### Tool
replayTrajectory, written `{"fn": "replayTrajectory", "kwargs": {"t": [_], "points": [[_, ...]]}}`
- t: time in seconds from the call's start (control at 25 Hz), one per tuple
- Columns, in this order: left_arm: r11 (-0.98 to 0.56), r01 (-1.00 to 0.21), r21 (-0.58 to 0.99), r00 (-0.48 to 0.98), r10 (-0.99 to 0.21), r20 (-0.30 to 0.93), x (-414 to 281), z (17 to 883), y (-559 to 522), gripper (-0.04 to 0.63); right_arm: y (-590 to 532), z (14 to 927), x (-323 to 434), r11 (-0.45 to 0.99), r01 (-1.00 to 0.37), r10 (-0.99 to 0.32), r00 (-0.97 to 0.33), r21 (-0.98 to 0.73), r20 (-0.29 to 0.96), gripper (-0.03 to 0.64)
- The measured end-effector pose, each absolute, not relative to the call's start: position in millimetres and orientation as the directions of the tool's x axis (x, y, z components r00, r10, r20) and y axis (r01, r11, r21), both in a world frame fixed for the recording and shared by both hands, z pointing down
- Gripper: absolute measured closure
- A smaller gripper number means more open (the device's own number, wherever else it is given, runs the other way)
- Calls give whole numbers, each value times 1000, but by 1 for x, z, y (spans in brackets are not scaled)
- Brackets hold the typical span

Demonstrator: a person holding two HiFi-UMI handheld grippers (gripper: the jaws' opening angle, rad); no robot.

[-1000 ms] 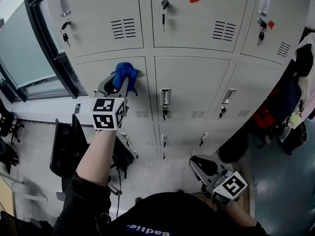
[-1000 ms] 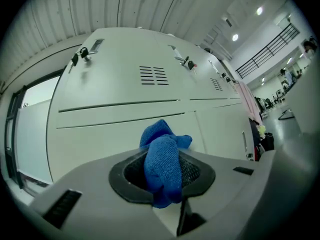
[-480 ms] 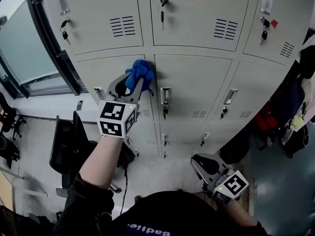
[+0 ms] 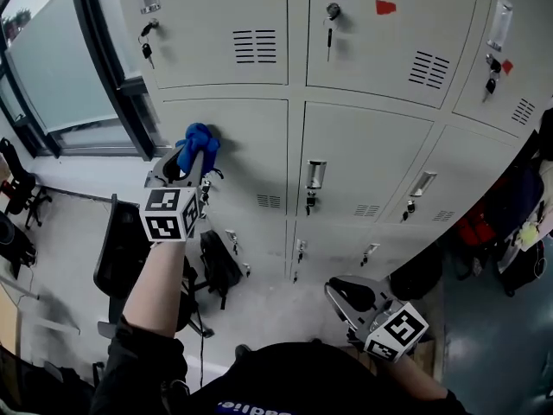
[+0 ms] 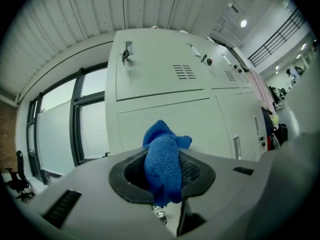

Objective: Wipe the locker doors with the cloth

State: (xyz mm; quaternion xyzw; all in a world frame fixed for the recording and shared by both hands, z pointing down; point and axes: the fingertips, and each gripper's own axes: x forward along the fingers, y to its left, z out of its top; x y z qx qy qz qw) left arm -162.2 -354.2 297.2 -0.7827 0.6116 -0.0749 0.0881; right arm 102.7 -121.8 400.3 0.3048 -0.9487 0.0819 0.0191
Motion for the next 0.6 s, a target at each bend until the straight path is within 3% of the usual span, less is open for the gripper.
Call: {"fn": "replayTrajectory", "kwargs": {"t": [0.28, 0.6], "points": [[-170, -968, -184, 164, -985, 48, -208, 336, -382, 491, -122, 405, 90, 798, -584, -574, -812, -151, 108, 569], [-240, -956, -170, 234, -971, 50, -164, 359, -392, 491, -119, 414, 104, 758, -638, -623, -770, -140, 139, 569]]}}
